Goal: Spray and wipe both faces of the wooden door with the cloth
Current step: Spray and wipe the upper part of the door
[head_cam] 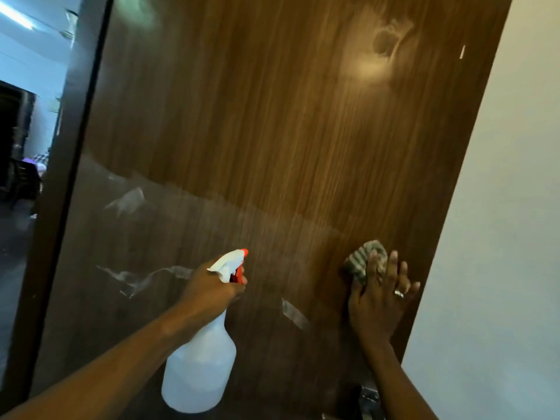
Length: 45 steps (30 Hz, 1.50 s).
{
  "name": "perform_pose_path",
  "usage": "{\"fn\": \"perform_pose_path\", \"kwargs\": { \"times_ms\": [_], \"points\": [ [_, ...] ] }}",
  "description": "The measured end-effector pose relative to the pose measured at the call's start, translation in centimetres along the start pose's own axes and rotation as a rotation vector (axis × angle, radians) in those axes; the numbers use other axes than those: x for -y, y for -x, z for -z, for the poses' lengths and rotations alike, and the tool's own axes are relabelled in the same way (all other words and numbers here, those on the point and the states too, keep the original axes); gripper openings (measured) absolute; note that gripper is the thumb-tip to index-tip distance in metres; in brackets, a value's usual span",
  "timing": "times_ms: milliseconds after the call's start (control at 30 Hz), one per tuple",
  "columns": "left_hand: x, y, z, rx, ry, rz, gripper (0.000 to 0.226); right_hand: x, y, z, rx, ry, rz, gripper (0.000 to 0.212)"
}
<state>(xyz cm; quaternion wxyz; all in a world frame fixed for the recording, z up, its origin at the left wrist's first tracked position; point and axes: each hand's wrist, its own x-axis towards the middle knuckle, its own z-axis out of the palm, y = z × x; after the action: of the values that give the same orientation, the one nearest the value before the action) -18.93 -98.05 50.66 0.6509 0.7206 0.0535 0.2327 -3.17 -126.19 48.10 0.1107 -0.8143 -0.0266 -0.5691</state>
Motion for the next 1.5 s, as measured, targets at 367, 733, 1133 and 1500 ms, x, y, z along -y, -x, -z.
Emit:
{"fn": "perform_pose_path", "kwargs": {
  "times_ms": [367, 733, 1133, 1500],
  "points": [
    [-0.4, -1.4, 3.4, 0.044, -0.123, -0.059, 0.051, 5.3, 1.2, -2.5, 0.028, 0.065, 0.468, 0.064],
    [0.9, -2.5, 7.8, -0.004, -0.192, -0.117, 0.054, 14.8, -3.0, -2.4, -0.004, 0.078, 0.394, 0.066],
    [1.4, -2.4, 13.6, -0.074, -0.126, -0.135, 0.048, 14.3, -1.9, -1.6, 0.0, 0.034, 0.124, 0.062],
    [2.0, -4.9, 16.9, -0.043, -0.098, -0.096, 0.042, 17.5, 3.6, -5.2, 0.017, 0.074, 0.544, 0.055]
  ]
}}
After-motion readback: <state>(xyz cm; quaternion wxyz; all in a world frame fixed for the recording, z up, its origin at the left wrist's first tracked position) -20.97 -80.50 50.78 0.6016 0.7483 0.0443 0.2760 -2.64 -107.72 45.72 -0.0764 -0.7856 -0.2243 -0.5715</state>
